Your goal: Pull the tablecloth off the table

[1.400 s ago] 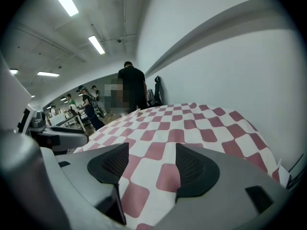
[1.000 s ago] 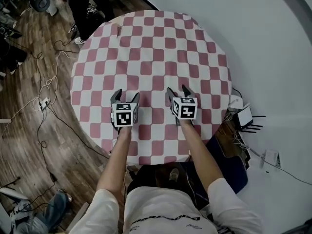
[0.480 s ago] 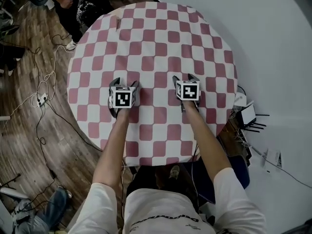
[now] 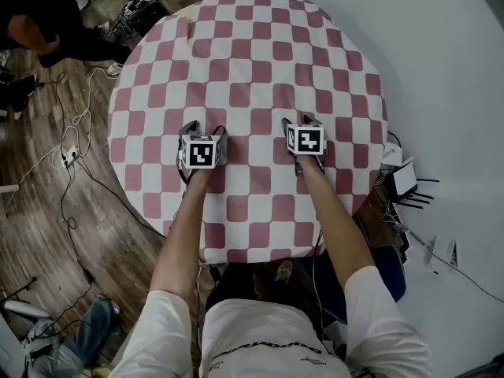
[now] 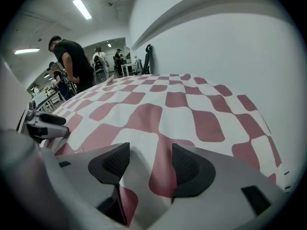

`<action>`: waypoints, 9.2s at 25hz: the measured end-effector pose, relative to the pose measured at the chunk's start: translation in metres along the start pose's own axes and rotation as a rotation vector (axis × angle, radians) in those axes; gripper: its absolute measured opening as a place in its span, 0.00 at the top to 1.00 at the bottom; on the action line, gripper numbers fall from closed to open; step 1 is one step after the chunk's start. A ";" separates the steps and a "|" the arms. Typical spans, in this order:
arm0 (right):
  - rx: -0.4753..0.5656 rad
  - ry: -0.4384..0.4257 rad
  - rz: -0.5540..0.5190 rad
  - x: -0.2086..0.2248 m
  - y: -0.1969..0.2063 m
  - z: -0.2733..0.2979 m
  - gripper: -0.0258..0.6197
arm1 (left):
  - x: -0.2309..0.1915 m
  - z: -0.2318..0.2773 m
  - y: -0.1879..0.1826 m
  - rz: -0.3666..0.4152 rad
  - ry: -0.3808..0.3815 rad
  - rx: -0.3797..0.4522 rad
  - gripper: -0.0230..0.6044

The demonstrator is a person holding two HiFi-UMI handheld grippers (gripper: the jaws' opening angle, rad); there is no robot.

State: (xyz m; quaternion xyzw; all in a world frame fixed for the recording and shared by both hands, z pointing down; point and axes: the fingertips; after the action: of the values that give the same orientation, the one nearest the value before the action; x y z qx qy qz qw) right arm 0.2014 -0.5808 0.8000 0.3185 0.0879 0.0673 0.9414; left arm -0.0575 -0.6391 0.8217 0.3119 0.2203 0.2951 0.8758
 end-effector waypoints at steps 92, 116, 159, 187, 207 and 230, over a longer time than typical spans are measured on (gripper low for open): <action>0.381 -0.323 0.110 0.054 0.153 -0.430 0.91 | 0.300 -0.377 0.074 0.042 -0.064 0.433 0.94; 0.567 -0.391 0.123 0.061 0.245 -0.572 0.91 | 0.404 -0.514 0.148 0.107 -0.119 0.600 0.94; 0.835 -0.501 0.144 0.111 0.262 -0.758 0.91 | 0.535 -0.679 0.142 0.168 -0.206 0.873 0.94; 1.056 -0.577 0.149 0.131 0.228 -0.864 0.91 | 0.580 -0.761 0.103 0.261 -0.208 1.029 0.94; 0.899 -0.549 0.162 0.116 0.248 -0.788 0.91 | 0.549 -0.701 0.132 0.184 -0.229 0.893 0.94; 0.826 -0.469 0.101 0.109 0.275 -0.734 0.91 | 0.537 -0.645 0.166 0.102 -0.182 0.829 0.94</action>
State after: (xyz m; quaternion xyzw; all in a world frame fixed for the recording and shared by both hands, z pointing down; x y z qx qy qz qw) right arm 0.1354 0.0875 0.3813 0.6764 -0.1233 -0.0011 0.7262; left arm -0.0967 0.0859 0.3684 0.6729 0.2264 0.1956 0.6766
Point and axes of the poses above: the fingertips, and each gripper's own axes: z forward along the fingers, x to its right, y out of its underside, and after that the axes turned 10 degrees about y, right-handed
